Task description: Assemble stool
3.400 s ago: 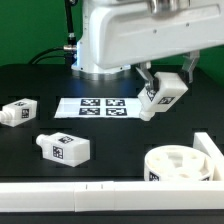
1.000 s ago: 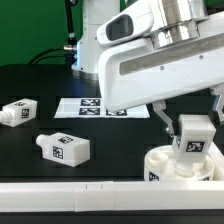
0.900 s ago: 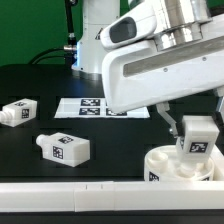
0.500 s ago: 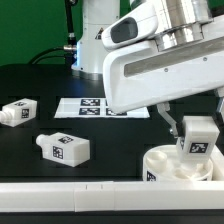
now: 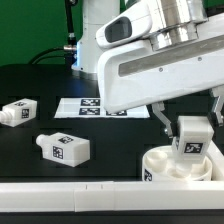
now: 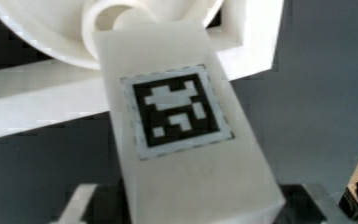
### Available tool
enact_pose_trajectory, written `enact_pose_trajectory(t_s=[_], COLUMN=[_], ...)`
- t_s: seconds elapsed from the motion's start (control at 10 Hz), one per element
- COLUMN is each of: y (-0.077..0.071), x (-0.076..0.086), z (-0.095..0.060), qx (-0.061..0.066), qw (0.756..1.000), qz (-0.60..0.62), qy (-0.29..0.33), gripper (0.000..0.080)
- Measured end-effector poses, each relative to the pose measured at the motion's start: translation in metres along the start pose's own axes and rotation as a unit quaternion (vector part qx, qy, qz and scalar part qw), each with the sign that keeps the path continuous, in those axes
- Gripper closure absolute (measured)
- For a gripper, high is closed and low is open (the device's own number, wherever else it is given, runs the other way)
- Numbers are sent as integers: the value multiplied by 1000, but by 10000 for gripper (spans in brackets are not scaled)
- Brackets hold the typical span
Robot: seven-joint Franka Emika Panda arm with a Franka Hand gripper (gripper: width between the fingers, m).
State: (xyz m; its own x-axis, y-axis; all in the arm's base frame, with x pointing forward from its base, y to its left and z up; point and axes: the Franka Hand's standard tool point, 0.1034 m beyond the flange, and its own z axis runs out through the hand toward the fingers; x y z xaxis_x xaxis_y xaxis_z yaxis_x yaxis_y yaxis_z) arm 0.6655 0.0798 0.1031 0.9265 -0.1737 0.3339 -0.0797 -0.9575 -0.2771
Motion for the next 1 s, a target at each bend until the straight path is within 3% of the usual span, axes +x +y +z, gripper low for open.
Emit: enact_pose_trajectory(t_s=[0.8, 1.0], y=[7, 8], x=[-4, -13], z=[9, 13], qx=[-7, -9], qw=[1000, 1000], qz=[3, 3], qy=[6, 0], gripper=[439, 439])
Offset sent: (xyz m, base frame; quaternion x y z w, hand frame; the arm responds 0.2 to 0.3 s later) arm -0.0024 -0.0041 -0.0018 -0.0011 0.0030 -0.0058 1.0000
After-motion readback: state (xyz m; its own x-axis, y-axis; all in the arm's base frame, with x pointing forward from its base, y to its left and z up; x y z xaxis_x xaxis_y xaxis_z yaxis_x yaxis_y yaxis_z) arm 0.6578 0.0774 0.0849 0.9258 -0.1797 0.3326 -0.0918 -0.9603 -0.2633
